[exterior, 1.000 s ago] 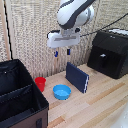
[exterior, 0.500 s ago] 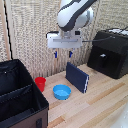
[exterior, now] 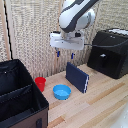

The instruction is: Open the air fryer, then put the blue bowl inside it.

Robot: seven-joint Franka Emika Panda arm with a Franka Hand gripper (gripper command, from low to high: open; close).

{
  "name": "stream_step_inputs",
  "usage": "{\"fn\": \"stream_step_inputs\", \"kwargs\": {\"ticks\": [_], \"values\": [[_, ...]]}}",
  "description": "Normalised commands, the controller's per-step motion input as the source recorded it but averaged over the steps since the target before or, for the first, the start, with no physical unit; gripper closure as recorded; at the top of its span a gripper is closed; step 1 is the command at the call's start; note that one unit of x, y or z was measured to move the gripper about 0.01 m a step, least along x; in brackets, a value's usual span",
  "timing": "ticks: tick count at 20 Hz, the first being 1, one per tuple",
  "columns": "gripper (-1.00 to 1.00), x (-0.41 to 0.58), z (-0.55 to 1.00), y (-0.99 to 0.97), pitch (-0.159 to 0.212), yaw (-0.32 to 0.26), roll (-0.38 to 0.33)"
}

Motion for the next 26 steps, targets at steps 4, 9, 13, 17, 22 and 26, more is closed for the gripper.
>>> {"fn": "stream_step_inputs", "kwargs": {"ticks": [4, 9, 13, 17, 22, 26], "values": [[-1.0, 0.066, 0.0, -0.27, 0.0, -0.179, -0.268], [-1.0, 0.078, 0.0, -0.22, 0.0, -0.116, -0.363], [-1.0, 0.026, 0.0, -0.28, -0.006, -0.06, -0.375], [-1.0, 0.044, 0.0, -0.37, -0.015, -0.038, -0.375], [-1.0, 0.063, 0.0, -0.49, -0.023, -0.024, -0.356], [-1.0, 0.033, -0.05, -0.55, -0.052, -0.002, -0.299]]}}
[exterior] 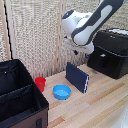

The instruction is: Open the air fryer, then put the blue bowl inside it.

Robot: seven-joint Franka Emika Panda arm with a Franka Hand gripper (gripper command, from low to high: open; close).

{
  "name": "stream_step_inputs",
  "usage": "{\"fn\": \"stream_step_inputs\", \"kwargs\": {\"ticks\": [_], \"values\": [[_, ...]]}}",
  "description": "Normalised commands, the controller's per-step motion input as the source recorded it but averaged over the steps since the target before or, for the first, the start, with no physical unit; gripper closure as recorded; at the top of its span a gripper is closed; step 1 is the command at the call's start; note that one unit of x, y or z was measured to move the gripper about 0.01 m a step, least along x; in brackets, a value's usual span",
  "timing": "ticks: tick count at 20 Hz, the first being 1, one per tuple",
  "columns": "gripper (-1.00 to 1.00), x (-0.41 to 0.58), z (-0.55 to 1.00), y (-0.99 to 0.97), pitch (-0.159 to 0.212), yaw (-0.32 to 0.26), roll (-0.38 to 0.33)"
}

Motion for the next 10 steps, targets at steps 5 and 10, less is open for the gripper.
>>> {"fn": "stream_step_inputs", "kwargs": {"ticks": [5, 10], "values": [[-1.0, 0.004, -0.12, -0.53, -0.069, 0.0, -0.276], [-1.0, 0.0, -0.16, -0.55, -0.074, 0.037, -0.189]]}}
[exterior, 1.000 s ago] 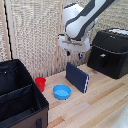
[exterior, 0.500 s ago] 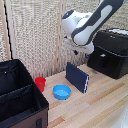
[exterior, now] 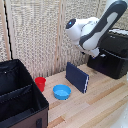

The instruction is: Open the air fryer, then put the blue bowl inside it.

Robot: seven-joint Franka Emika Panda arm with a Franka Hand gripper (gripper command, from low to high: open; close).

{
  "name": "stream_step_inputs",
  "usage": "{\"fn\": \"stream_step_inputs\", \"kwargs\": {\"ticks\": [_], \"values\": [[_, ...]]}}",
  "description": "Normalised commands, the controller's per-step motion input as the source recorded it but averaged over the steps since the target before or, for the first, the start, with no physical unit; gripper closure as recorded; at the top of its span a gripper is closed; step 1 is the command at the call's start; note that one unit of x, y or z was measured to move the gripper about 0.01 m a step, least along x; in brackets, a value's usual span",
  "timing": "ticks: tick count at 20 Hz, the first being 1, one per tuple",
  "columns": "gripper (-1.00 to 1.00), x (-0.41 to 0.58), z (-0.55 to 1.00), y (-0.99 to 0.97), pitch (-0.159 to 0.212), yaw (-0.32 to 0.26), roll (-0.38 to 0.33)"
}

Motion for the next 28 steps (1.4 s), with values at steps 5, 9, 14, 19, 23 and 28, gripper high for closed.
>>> {"fn": "stream_step_inputs", "kwargs": {"ticks": [5, 9, 14, 19, 23, 28], "values": [[-1.0, 0.0, -0.18, -0.59, -0.061, 0.091, -0.14], [-1.0, -0.009, -0.22, -0.6, -0.054, 0.111, -0.118], [-1.0, -0.151, -0.27, -0.56, -0.006, 0.103, -0.084], [-1.0, -0.18, -0.26, -0.56, 0.0, 0.161, -0.04], [-1.0, -0.015, -0.21, -0.53, 0.0, 0.209, -0.027], [-1.0, -0.002, -0.06, -0.45, -0.034, 0.237, -0.064]]}}
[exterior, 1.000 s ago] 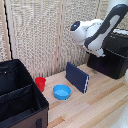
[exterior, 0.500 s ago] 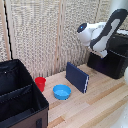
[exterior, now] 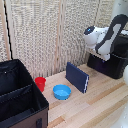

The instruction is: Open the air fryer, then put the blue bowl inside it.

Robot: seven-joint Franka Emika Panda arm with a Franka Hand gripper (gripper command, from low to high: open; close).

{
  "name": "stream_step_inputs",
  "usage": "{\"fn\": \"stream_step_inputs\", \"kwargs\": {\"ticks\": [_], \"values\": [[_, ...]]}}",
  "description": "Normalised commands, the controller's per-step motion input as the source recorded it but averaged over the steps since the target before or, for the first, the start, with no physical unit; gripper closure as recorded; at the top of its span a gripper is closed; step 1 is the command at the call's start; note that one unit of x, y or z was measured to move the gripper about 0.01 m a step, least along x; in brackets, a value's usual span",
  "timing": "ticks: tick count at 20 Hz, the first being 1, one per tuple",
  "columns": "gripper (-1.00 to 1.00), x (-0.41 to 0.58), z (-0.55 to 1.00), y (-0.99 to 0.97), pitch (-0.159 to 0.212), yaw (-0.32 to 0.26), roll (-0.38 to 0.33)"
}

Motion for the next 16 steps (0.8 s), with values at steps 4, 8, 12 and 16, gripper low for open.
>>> {"fn": "stream_step_inputs", "kwargs": {"ticks": [4, 8, 12, 16], "values": [[-1.0, -0.003, 0.0, -0.41, -0.005, 0.226, -0.021], [1.0, -0.004, -0.01, -0.25, 0.085, 0.067, 0.008], [1.0, 0.0, 0.0, 0.0, 0.004, -0.015, 0.0], [1.0, -0.031, 0.02, 0.08, 0.017, -0.081, 0.001]]}}
